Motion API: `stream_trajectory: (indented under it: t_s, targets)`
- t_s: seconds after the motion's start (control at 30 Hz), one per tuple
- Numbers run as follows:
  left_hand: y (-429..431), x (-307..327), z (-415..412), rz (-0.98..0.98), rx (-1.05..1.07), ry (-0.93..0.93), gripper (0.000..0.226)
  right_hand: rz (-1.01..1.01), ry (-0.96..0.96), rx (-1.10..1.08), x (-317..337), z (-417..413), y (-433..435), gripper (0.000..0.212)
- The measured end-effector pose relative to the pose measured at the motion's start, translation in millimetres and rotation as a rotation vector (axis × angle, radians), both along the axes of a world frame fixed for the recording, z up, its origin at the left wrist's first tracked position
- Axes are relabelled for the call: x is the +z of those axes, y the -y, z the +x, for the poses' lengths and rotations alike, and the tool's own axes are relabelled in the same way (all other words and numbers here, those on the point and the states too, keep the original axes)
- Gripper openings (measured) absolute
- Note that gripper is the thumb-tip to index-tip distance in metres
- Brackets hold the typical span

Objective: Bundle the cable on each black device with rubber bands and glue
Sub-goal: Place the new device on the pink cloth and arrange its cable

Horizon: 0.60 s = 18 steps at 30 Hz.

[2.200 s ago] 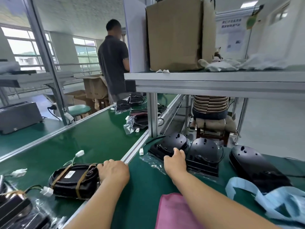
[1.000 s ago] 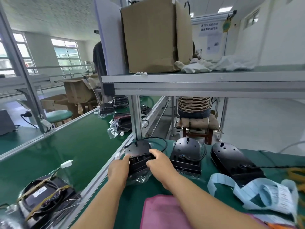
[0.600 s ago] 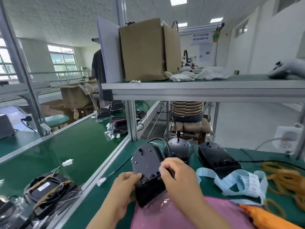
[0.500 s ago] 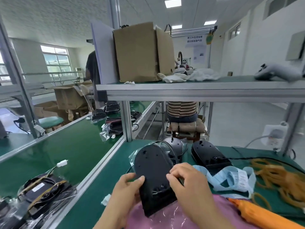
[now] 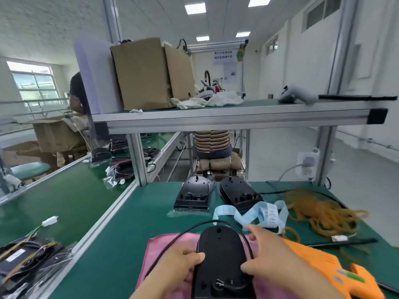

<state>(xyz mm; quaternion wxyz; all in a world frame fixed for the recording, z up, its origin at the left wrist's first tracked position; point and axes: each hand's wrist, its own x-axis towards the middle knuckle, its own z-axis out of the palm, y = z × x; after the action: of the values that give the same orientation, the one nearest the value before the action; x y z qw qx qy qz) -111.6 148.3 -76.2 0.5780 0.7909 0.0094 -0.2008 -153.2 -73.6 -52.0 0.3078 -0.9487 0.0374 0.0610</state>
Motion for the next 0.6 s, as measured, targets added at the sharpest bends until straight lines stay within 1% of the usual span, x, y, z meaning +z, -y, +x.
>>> stream_trajectory:
  t_s: [0.03,0.07,0.13,0.17,0.23,0.33,0.4,0.47,0.6]
  targets:
    - [0,0,-2,0.013,-0.012,-0.017,0.022,0.017,-0.027,-0.012,-1,-1,1,0.089]
    - [0,0,-3,0.017,-0.017,-0.029,0.020,0.037,-0.042,-0.014,-3,-1,2,0.078]
    - [1,-1,-4,-0.011,-0.014,-0.071,0.016,0.109,-0.043,-0.009,-7,-1,3,0.048]
    - [1,-2,-4,-0.011,-0.021,-0.085,0.015,0.144,-0.035,0.004,-8,-1,2,0.040]
    - [0,-4,-4,0.010,-0.035,-0.093,0.019,0.158,0.017,0.002,-11,0,0,0.033]
    - [-2,-6,-2,0.053,-0.053,-0.076,0.015,0.147,0.142,-0.089,-16,6,-2,0.017]
    - [-4,-9,2,0.088,-0.061,-0.056,0.021,0.172,0.220,-0.097,-16,9,-6,0.014]
    - [-7,-9,4,0.122,-0.078,-0.034,0.020,0.202,0.256,-0.090,-17,14,-9,0.017]
    - [-9,-9,7,0.141,-0.121,-0.025,0.013,0.115,0.234,-0.100,-18,20,-8,0.013]
